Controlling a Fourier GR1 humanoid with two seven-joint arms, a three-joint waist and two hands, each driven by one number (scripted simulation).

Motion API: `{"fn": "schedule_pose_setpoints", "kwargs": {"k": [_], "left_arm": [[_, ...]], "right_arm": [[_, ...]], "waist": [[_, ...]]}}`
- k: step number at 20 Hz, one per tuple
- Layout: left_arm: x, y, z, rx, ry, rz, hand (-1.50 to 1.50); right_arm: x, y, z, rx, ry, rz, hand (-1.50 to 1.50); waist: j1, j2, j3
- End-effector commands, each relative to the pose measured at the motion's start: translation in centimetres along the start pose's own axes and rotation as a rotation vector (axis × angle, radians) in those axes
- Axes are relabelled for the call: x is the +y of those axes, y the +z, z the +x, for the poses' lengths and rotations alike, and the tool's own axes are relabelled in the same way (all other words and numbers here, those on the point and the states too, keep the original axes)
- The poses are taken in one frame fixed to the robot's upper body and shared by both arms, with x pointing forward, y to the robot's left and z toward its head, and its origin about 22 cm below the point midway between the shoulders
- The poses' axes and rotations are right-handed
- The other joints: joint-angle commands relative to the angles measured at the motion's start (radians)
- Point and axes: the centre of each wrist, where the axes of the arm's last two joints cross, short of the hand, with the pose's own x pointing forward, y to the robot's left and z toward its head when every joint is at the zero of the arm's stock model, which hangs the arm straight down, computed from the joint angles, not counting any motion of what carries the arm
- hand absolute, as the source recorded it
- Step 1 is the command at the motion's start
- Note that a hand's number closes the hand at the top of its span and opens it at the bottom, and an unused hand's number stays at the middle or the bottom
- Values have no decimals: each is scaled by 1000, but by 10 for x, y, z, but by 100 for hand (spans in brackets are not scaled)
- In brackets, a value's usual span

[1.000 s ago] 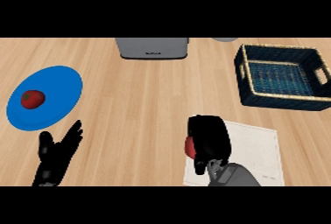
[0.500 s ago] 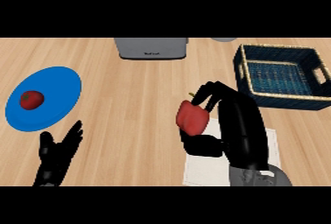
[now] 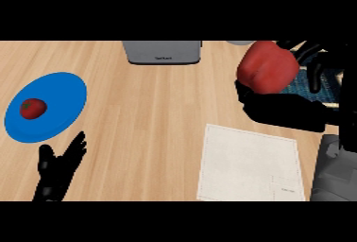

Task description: Pick the bell pepper from the placemat and place it in the basket

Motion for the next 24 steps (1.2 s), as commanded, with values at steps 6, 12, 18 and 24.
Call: {"fn": "schedule_pose_setpoints", "kwargs": {"k": [6, 12, 18, 24], "left_arm": [[-14, 9, -26, 58, 1, -16, 0], [-12, 2, -7, 56, 0, -9, 0], [-3, 9, -9, 61, -11, -17, 0], [5, -16, -6, 66, -1, -10, 0]], "right_arm": [[-69, -71, 6, 128, 16, -87, 150], [-86, -129, -24, 178, 59, -88, 150], [-69, -148, -60, 168, 114, -80, 150], [-44, -165, -96, 198, 35, -70, 150]], "waist": [[5, 6, -6], [14, 12, -6], [17, 11, -5], [10, 13, -6]]}}
